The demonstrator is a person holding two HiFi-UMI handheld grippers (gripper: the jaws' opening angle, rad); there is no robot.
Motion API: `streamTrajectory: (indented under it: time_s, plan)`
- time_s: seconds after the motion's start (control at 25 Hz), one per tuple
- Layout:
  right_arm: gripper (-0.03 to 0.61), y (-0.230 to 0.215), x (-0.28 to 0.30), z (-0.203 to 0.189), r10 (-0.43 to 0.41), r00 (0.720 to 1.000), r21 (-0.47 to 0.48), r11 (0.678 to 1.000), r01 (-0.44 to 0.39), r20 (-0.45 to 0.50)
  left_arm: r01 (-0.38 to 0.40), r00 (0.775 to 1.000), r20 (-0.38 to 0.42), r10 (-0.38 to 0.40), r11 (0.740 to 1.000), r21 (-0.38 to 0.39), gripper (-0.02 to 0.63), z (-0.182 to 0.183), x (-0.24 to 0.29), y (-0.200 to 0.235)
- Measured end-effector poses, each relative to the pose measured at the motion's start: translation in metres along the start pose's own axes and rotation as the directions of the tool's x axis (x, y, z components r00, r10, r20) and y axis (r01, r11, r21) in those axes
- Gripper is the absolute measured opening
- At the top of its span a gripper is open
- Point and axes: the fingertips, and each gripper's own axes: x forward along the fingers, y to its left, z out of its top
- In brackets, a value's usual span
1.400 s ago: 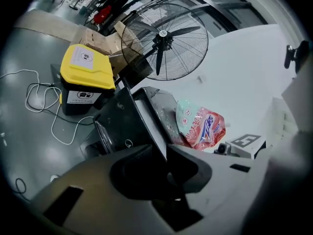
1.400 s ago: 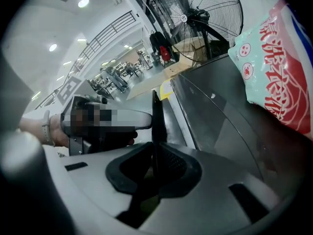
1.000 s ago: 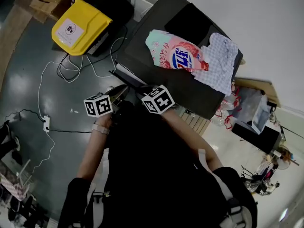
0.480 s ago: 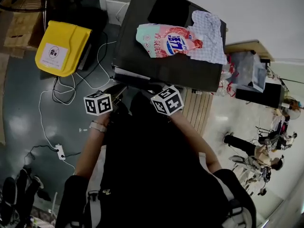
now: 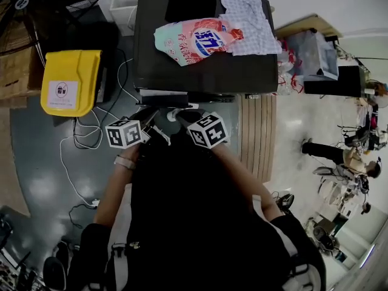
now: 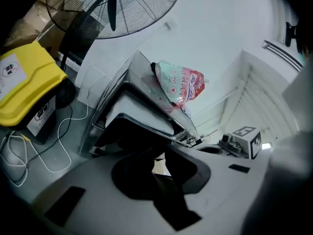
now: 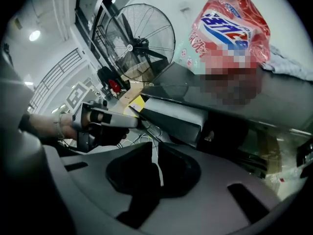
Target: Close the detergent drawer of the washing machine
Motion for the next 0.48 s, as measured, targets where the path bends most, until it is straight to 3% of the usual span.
streamTrajectory:
  time_s: [0.48]
  plan:
    - [0.028, -0.018, 0.018, -0.005, -0.041, 0.994, 0.18, 0.983, 0.023, 0.098, -0.128, 0.986, -0.093, 0.137, 0.987, 0.097, 0.023, -0.006, 0.002, 0.018]
